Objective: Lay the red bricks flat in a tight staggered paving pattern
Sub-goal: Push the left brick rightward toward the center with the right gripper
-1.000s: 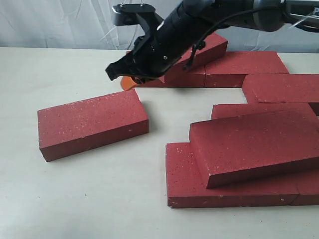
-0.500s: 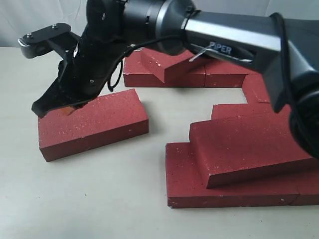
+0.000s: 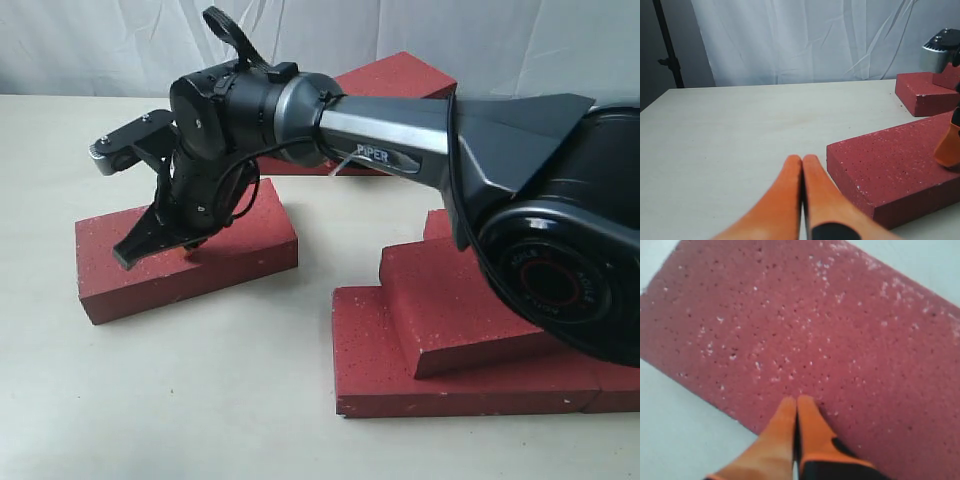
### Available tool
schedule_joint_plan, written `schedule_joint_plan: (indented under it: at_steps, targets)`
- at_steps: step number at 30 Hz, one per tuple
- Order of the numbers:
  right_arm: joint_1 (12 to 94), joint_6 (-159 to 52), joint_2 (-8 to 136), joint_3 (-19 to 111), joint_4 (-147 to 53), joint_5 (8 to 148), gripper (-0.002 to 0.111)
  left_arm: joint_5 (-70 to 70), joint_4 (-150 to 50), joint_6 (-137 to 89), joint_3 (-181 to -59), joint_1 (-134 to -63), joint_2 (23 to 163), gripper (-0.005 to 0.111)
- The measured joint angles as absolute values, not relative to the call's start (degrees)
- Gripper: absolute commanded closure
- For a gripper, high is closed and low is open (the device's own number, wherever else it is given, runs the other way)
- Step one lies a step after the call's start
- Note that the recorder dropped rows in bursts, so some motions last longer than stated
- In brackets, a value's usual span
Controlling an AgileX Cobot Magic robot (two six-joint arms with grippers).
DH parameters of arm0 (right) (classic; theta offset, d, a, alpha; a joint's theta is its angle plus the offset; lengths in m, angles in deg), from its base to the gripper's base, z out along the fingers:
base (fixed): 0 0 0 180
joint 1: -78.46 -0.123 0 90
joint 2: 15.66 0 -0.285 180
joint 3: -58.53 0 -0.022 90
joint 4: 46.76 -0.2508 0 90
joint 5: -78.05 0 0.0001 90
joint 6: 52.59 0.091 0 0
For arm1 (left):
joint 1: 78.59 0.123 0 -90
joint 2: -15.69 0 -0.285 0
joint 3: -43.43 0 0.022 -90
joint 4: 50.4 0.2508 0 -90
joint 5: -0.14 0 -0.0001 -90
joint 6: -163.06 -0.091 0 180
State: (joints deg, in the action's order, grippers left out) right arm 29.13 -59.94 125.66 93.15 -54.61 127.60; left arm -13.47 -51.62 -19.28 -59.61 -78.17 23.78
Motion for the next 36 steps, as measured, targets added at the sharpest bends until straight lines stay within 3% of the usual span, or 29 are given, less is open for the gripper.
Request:
schedule_joint_plan:
  at_steps: [16,36]
  targets:
    - [33.06,-60.66,125.75,93.15,-66.62,130.58,0.109,-13.47,-51.62,-19.28,-59.61,-78.17,23.78,0.107]
    - [33.06,-62.84,128.47,93.3,-69.54,118.97,0.109,-13.38,-51.62,-19.28,-59.61,-78.17,23.78,0.107]
